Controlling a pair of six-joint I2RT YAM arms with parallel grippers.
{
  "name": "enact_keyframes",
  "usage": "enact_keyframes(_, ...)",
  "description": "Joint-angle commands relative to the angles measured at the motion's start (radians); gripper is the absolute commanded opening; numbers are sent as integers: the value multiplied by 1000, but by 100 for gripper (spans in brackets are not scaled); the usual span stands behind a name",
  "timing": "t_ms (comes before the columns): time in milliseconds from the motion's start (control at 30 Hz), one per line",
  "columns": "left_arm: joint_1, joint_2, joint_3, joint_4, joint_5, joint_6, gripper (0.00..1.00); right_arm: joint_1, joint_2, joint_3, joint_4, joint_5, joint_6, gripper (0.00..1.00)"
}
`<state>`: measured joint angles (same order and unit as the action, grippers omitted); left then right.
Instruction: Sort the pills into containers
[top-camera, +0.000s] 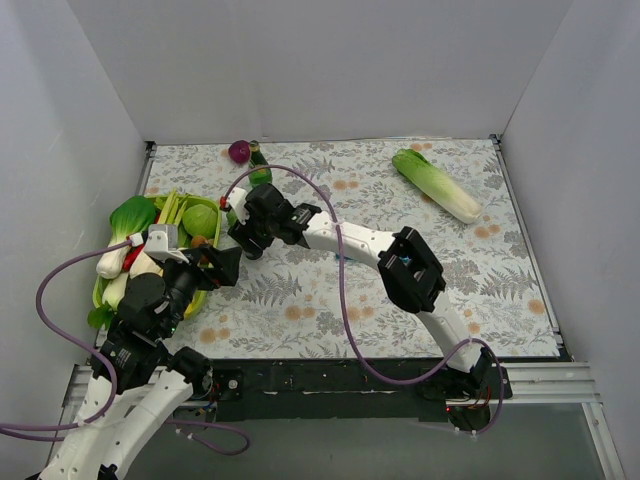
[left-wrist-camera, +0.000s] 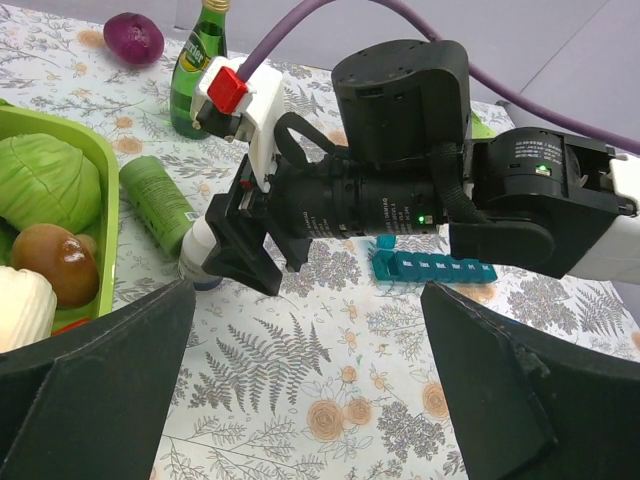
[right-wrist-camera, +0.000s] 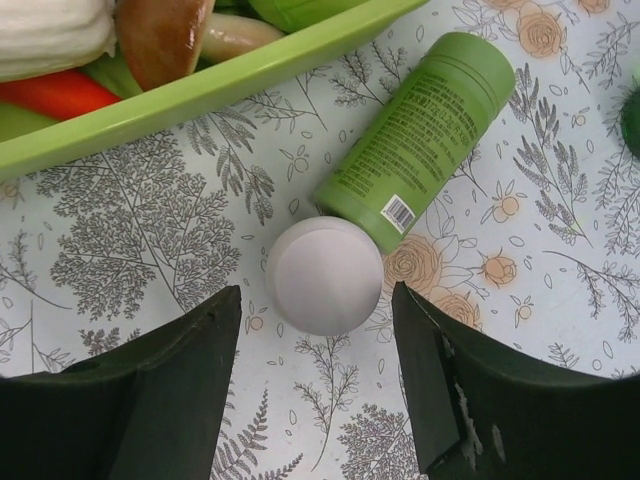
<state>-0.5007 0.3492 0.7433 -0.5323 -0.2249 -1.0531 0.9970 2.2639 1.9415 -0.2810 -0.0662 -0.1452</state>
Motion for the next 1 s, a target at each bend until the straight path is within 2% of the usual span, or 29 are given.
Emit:
enact_keyframes(0, 4, -4, -2, -12, 9, 11, 98, 3, 19, 45, 57, 60, 16, 69)
enact_keyframes(100, 4, 2, -1, -8, 18, 10, 98, 3, 26, 48, 69, 60, 13, 67)
enact_keyframes(200, 5, 2, 1, -6, 25, 10, 98, 5, 34, 56, 74, 60, 13, 58)
enact_keyframes(267, 4, 1, -4, -2, 35, 13, 98, 3, 31, 54, 78, 54, 12, 47)
enact_keyframes(300, 4, -1, -12, 2, 48, 15, 98, 3, 28, 53, 80, 48, 9, 39)
enact_keyframes(367, 4, 2, -16, 17, 67, 18, 98, 3, 17, 47, 85, 22, 1, 29)
enact_keyframes(400, 4, 2, -18, 20, 85, 19, 98, 5, 0, 40, 85, 14, -4, 20)
enact_keyframes(533, 4, 2, -18, 34, 140, 31, 98, -6, -102, -70, 114, -58, -30, 13)
enact_keyframes(667, 4, -6, -18, 46, 190, 45, 98, -27, -253, -263, 158, -110, -59, 12)
enact_keyframes(700, 4, -7, -16, 43, 191, 48, 98, -29, -300, -336, 169, -118, -73, 13)
enact_keyframes(767, 4, -9, -15, 41, 187, 51, 98, -31, -335, -383, 169, -147, -108, 18)
enact_keyframes(800, 4, -7, -15, 40, 187, 51, 98, -32, -340, -391, 140, -179, -132, 36)
enact_keyframes(867, 4, -3, -9, 40, 193, 48, 98, -32, -325, -380, 122, -270, -175, 56)
enact_keyframes(900, 2, 0, -7, 40, 196, 36, 98, -32, -310, -334, 109, -288, -175, 71)
enact_keyframes(967, 4, 8, 1, 35, 197, 24, 98, -34, -238, -271, 68, -299, -113, 77)
